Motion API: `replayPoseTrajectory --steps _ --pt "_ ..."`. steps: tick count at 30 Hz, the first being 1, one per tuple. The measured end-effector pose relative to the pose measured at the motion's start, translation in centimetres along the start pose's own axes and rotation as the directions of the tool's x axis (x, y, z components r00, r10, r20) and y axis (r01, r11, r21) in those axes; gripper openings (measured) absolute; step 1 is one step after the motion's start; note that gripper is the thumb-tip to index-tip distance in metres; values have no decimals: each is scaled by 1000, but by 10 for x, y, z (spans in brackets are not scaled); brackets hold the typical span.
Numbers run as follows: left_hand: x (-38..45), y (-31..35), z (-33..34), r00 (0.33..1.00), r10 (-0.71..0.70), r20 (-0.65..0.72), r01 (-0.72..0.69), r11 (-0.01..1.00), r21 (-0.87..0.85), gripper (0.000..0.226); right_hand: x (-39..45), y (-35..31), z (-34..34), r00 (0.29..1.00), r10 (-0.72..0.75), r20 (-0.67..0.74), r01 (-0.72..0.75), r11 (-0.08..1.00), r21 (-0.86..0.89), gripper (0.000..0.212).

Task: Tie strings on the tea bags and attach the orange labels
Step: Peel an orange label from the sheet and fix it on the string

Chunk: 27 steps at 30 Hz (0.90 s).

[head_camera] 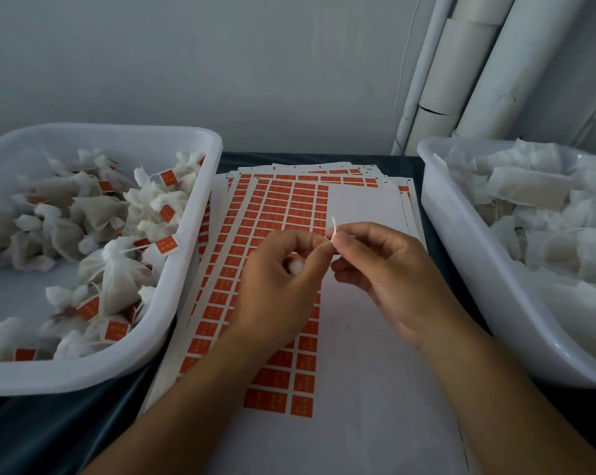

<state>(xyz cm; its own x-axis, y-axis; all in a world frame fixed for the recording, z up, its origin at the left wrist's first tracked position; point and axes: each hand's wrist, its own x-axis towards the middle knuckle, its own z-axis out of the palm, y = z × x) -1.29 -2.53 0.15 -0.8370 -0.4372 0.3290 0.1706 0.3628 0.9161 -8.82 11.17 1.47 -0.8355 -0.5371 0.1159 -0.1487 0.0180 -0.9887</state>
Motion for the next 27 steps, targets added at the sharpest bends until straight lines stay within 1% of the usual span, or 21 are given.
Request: replayPoseTrajectory --steps 2,4,5,6,9,12,16,18,21,24,27 --pt "0 0 0 1000 -1 1 1 1000 -4 13 1 2 1 999 -15 -33 16 1000 5 18" --pt "0 0 -1 1000 -13 22 14 999 -47 8 2 3 0 996 -46 -80 46 999 -1 9" --pt "0 0 -1 998 -30 51 34 997 -74 6 3 3 -1 992 -62 -110 62 998 -4 9" --pt "0 -1 -1 996 -44 81 50 996 -74 12 3 3 -2 987 -77 -140 77 997 -6 9" --pt "-2 -3 1 989 -62 136 58 998 32 28 4 2 -3 968 -133 -212 126 991 -46 15" --pt "-3 -3 3 989 -50 137 43 998 52 31 3 2 -1 953 -181 -241 161 982 -102 22" --pt "-1 -3 1 992 -47 117 40 997 62 29 3 1 0 934 -233 -269 200 969 -147 19" --pt "-2 -1 1 993 -51 107 44 997 65 30 3 -1 0 932 -253 -258 214 962 -170 15" --pt "-4 -1 0 992 -61 113 53 996 71 34 1 -8 2 943 -276 -188 245 954 -173 13" --pt "-3 -1 -4 984 -109 140 102 993 56 44 1 -26 12 932 -353 -82 333 923 -192 10" --pt "-2 -2 -7 971 -157 180 144 986 80 55 5 -47 28 897 -443 9 433 872 -227 9"
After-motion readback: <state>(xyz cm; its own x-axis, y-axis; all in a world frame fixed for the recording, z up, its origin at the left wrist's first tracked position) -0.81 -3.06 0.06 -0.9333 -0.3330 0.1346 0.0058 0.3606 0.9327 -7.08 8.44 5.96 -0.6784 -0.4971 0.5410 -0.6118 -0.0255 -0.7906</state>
